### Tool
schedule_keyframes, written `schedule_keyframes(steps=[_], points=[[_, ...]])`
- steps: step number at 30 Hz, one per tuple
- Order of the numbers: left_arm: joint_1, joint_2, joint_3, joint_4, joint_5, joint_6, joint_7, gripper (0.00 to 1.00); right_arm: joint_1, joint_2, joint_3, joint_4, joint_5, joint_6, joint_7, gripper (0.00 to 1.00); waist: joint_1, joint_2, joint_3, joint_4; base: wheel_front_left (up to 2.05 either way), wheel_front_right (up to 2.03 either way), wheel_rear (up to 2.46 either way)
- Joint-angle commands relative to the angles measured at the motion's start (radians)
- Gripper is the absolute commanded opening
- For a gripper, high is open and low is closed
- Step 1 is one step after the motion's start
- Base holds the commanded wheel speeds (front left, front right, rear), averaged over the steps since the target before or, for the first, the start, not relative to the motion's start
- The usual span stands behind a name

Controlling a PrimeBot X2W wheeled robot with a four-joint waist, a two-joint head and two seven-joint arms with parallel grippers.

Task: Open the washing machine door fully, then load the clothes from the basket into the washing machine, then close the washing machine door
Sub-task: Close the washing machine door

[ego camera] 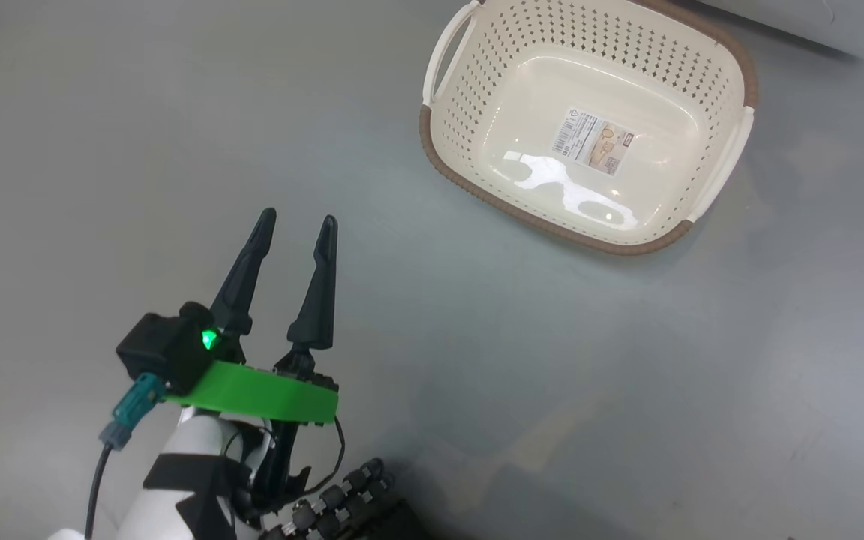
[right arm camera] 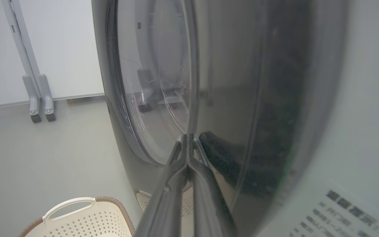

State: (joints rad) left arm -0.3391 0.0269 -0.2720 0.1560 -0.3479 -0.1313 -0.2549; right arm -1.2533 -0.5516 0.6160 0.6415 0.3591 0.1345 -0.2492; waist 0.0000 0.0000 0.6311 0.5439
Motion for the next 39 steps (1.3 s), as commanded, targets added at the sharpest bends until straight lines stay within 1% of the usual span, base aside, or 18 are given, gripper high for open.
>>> schedule_keyframes(steps=[1, 9, 18, 22, 25, 32, 35, 39], points=[[-0.008, 0.023, 0.029, -0.032, -0.007, 0.001, -0.007, 1.0, -0.031, -0.016, -0.008, -0.004, 0.002, -0.004, 0.003, 0.0, 0.0, 0.0, 0.005, 0.004, 0.0, 0.0, 0.0], [-0.008, 0.023, 0.028, -0.025, -0.025, 0.001, -0.007, 1.0, -0.087, -0.012, -0.014, 0.053, -0.015, -0.004, -0.003, 0.0, 0.0, 0.0, 0.014, 0.012, 0.0, 0.0, 0.0], [-0.007, 0.023, 0.037, -0.017, -0.014, 0.001, -0.007, 1.0, -0.055, 0.011, 0.002, 0.067, -0.017, -0.004, -0.01, 0.0, 0.0, 0.0, -0.017, -0.007, 0.0, 0.0, 0.0], [-0.002, 0.023, 0.045, -0.014, 0.005, 0.001, -0.007, 1.0, 0.008, 0.014, 0.047, 0.04, -0.025, -0.004, -0.012, 0.0, 0.0, 0.0, -0.053, -0.026, 0.0, 0.0, 0.0], [0.005, 0.023, 0.057, -0.01, 0.025, 0.001, -0.007, 1.0, 0.063, 0.013, 0.04, 0.0, -0.016, -0.004, -0.012, 0.0, 0.0, 0.0, -0.085, -0.047, 0.0, 0.0, 0.0], [0.032, 0.023, 0.087, 0.01, 0.077, 0.001, -0.007, 1.0, 0.245, 0.031, -0.022, -0.121, -0.004, -0.004, -0.012, 0.0, 0.0, 0.0, -0.187, -0.12, 0.0, 0.0, 0.0], [0.044, 0.026, 0.095, 0.014, 0.099, 0.001, -0.007, 1.0, 0.333, 0.044, -0.068, -0.174, -0.01, -0.004, -0.012, 0.0, 0.0, 0.0, -0.232, -0.158, 0.0, 0.0, 0.0], [0.065, 0.043, 0.102, 0.019, 0.113, 0.001, -0.007, 1.0, 0.459, 0.079, -0.141, -0.239, -0.023, -0.004, -0.012, 0.0, 0.0, 0.0, -0.3, -0.217, 0.0, 0.0, 0.0]])
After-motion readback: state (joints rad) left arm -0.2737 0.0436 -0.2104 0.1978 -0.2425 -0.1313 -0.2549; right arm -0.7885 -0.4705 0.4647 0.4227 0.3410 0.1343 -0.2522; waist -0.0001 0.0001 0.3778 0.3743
